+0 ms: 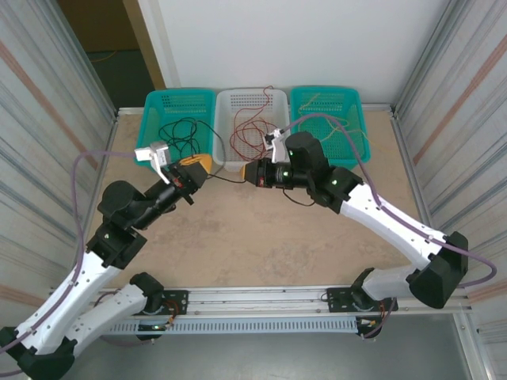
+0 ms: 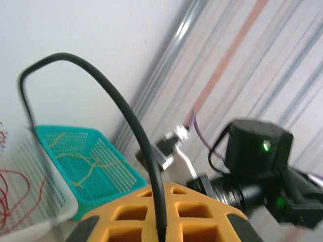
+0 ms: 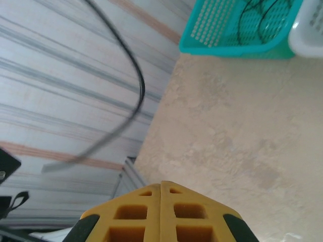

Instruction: Untangle the cables

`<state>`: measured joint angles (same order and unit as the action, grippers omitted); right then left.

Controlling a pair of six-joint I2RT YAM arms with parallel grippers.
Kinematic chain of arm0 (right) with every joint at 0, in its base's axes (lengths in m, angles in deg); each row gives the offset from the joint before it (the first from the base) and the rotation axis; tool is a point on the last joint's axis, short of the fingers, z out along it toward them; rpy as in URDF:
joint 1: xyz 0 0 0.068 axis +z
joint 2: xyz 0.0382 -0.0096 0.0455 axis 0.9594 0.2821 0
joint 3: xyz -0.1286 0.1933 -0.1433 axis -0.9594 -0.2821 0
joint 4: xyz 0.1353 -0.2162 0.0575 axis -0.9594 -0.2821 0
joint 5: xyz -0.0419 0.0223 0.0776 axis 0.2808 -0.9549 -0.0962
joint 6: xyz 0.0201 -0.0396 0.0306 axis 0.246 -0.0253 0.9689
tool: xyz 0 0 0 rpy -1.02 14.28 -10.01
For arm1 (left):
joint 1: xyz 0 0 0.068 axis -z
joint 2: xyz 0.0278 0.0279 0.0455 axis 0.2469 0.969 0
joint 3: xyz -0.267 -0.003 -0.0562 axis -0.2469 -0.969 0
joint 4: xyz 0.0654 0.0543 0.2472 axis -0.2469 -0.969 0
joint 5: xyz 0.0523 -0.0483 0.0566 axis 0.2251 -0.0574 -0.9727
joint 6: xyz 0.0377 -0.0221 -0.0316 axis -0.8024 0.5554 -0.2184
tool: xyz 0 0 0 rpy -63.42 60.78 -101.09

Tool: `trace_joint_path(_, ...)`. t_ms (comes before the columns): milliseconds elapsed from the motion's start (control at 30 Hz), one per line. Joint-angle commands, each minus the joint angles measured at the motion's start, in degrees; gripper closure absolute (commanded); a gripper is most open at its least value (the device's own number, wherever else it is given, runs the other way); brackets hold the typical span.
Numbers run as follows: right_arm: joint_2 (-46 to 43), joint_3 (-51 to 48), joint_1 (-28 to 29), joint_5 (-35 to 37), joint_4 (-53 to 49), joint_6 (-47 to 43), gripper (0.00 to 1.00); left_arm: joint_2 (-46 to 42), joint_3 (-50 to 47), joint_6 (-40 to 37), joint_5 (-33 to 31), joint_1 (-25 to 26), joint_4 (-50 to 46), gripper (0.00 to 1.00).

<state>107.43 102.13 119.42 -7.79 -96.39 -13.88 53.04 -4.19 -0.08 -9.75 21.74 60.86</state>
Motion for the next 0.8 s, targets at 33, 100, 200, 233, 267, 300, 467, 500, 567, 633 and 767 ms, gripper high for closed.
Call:
trace_joint_path(33, -2.0, -5.4, 3.3, 3.5, 7.6, 8.9, 0.95, 1.9, 0.4, -1.2, -5.7, -0.4, 12.7, 1.0)
trace_joint_path(100, -2.0, -5.8, 4.7, 5.4, 7.1, 9.1, 0.93, 2.6, 0.4, -1.4, -6.8, -0.4, 13.8, 1.0)
trace_joint_path(200, -1.6, -5.9, 5.2, 5.6, 6.5, 9.3, 0.92, 2.5, 0.1, -1.8, -10.3, -0.4, 13.9, 1.0)
trace_joint_path(233, -1.5, -5.8, 5.2, 5.3, 6.3, 9.2, 0.91, 2.6, 0.3, -2.1, -11.6, -0.4, 13.4, 1.0)
trace_joint_path(267, -1.3, -5.5, 5.3, 5.1, 6.0, 9.2, 0.9, 2.8, 0.9, -2.7, -13.2, -0.5, 11.6, 1.0)
trace_joint_path(300, -1.1, -5.1, 5.3, 5.0, 5.1, 8.7, 0.87, 3.2, 2.5, -3.4, -15.0, -0.5, 8.0, 1.0)
trace_joint_path(467, -1.7, 0.7, 4.7, 10.0, -6.7, 1.4, 0.57, 9.9, 14.3, -4.5, -14.6, -5.8, -12.4, 1.0)
trace_joint_path(500, -2.1, 1.9, 4.0, 10.9, -9.1, 0.1, 0.53, 11.4, 16.8, -4.2, -12.4, -8.0, -15.5, 1.0)
trace_joint_path(567, -3.1, 3.3, 1.9, 11.3, -13.2, -2.0, 0.49, 14.8, 21.0, -4.2, -11.0, -10.5, -20.6, 1.0)
trace_joint_path(633, -4.5, 4.2, -0.4, 12.6, -17.2, -4.2, 0.46, 17.7, 24.7, -5.5, -12.0, -12.6, -24.2, 1.0)
trace_joint_path(767, -8.4, 3.0, -5.1, 12.7, -21.2, -5.5, 0.32, 24.9, 31.0, -5.8, -8.7, -20.0, -27.5, 1.0)
